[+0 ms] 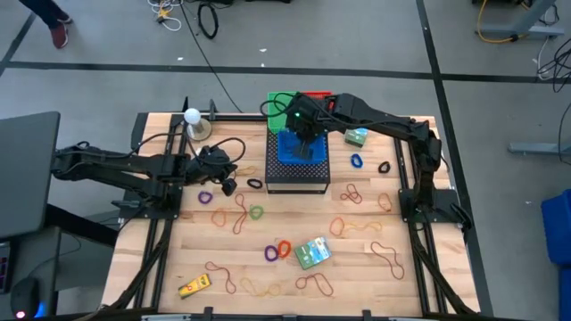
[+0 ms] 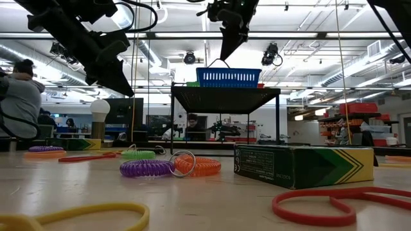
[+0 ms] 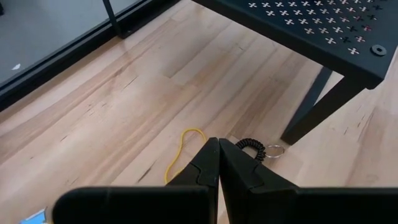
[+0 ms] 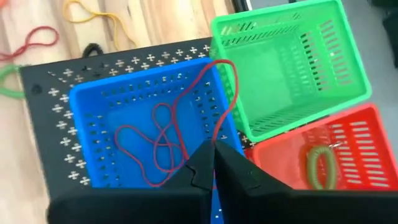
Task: Pick & Place Office Desk Supplies
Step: Put the red rubber band into the blue bin on the shelf
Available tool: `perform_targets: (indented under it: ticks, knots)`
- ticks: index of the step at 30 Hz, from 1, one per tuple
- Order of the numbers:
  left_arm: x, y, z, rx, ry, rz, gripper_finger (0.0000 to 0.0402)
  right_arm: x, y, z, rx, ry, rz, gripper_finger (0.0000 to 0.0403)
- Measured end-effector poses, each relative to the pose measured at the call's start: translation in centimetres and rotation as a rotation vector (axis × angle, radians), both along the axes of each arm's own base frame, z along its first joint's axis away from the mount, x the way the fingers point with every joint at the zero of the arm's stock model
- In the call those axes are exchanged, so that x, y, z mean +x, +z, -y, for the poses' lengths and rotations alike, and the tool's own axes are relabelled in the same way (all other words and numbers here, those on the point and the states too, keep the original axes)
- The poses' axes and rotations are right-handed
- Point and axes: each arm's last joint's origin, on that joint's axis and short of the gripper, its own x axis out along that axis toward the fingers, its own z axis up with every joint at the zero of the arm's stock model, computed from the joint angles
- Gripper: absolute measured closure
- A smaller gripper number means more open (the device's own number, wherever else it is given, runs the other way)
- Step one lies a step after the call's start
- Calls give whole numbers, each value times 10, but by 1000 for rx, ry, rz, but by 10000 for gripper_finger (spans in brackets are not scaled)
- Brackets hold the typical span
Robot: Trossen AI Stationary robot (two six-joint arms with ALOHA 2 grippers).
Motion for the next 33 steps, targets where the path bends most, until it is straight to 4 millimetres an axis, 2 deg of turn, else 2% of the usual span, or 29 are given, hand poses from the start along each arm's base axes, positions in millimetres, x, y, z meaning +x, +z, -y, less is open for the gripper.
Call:
perform_targets:
  ticks: [10,16,22,33]
  knots:
    - [0,0,0,15,-10,-10,392,0,-1,-3,32,-28,3,291]
    - [0,0,0,18,-14,-12,392,-1,-1,-4,34,-33,-4,265]
    - [0,0,0,6,-3,-2,392,-12,12,-5,-8,-53,8,287]
    - [0,0,0,17,-23,-15,392,-35,43,-12,-14,-46,106,378]
